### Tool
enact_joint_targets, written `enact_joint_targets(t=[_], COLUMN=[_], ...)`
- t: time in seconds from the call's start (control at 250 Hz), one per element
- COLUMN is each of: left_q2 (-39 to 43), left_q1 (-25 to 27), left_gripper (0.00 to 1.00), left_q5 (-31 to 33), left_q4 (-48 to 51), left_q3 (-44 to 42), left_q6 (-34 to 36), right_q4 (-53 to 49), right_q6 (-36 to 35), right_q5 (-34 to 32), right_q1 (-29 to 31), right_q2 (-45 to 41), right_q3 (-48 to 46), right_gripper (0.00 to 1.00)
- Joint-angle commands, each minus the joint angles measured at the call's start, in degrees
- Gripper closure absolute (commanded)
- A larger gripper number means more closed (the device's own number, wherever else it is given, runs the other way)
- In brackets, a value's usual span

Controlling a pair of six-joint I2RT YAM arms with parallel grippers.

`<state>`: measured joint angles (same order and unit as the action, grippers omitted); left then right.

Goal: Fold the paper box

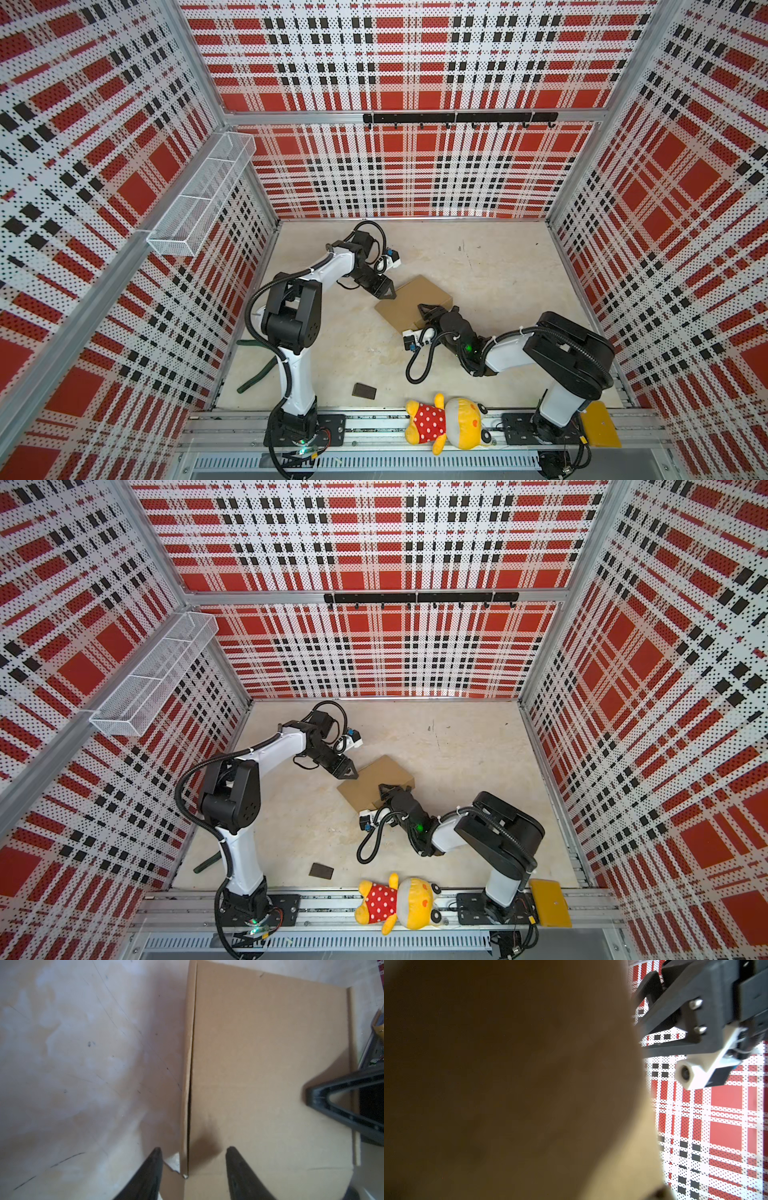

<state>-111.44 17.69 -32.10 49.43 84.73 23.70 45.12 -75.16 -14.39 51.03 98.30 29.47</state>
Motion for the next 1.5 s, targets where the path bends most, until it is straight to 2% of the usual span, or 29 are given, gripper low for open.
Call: enact_joint_targets(t=[0.0,0.132,0.352,0.656,0.952,1.172,1.369,1.493], left_q2=[8.23,14.07,21.15,26.59,29.32,30.72,30.06,28.25], left_q1=[-1.79,-4.24,-9.57,-15.79,-17.63,-17.69,-16.89,-14.33], left_gripper=[0.39,0.32,0.25,0.22,0.19,0.19,0.17,0.16], left_q5=[0.28,0.91,0.66,-4.54,-8.4,-12.11,-14.22,-13.39], left_q4=[-3.04,-8.26,-15.41,-18.49,-17.55,-15.15,-14.02,-10.72], left_q3=[-2.26,-5.89,-10.48,-12.22,-11.65,-10.72,-10.99,-9.58], left_q6=[-1.83,-4.5,-8.95,-12.48,-11.1,-8.35,-5.31,-1.38], right_q4=[0.52,0.24,-0.34,3.26,12.21,24.49,31.61,34.3], right_q6=[3.2,8.01,18.32,34.09,51.1,61.71,67.26,68.63], right_q5=[1.29,2.0,3.53,8.4,13.79,16.32,17.85,18.52], right_q1=[-0.22,-0.06,-0.09,-0.31,-2.15,-3.41,-3.82,-3.87], right_q2=[-1.66,-4.47,-8.32,-11.46,-11.32,-5.67,0.27,2.95], right_q3=[-0.08,-0.76,-0.59,-0.2,-1.01,-2.95,-3.81,-4.05], right_gripper=[0.46,0.47,0.48,0.48,0.49,0.49,0.49,0.49])
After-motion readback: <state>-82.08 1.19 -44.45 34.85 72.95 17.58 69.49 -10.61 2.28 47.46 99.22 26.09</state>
